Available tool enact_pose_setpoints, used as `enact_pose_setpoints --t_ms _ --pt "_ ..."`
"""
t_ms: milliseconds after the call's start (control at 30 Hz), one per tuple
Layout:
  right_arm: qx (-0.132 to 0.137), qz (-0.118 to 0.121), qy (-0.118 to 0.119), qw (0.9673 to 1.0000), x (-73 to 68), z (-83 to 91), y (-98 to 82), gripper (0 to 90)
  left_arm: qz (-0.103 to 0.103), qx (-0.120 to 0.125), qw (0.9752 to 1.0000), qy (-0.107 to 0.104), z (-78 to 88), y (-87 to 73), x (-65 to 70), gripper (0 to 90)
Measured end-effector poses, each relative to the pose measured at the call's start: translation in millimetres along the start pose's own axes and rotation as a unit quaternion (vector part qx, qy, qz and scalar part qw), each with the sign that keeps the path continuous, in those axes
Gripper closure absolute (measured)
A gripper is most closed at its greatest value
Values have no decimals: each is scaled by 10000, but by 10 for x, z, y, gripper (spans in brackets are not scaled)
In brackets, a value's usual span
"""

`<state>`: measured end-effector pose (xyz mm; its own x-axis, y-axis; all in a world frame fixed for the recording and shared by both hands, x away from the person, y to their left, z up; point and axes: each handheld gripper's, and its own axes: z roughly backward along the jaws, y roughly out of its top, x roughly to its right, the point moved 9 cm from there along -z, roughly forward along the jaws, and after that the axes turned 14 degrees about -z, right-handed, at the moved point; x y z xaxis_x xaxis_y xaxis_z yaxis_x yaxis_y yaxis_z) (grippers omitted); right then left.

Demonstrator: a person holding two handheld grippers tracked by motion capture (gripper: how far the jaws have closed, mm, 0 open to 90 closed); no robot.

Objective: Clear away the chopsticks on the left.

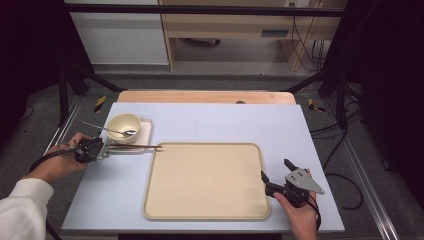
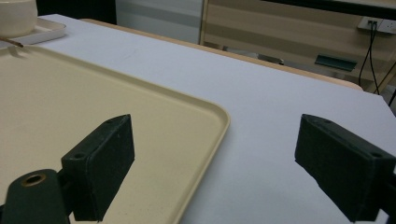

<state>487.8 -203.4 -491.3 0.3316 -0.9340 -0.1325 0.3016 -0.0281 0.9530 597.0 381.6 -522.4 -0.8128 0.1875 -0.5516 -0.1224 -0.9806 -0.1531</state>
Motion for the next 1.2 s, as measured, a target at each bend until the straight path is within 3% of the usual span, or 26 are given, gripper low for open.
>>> enact_pose_setpoints --t_ms 167,400,733,900,967,1200 --pt "-7 0 5 10000 -2 -4 -3 123 -34 15 10000 28 14 -8 6 830" --pt "-5 -21 32 10000 -10 -9 -2 121 -136 53 9999 44 86 -14 56 837" --pt "8 12 52 10000 -22 1 9 122 -189 276 9985 440 397 93 31 838" --pt "23 50 37 10000 -56 20 53 132 -386 459 9957 712 612 313 -3 838" --pt "-42 110 46 9999 -104 20 85 144 -562 491 9940 798 703 449 -13 838" --pt "-250 352 158 9989 -309 33 255 196 -723 697 9891 1078 886 788 -104 838"
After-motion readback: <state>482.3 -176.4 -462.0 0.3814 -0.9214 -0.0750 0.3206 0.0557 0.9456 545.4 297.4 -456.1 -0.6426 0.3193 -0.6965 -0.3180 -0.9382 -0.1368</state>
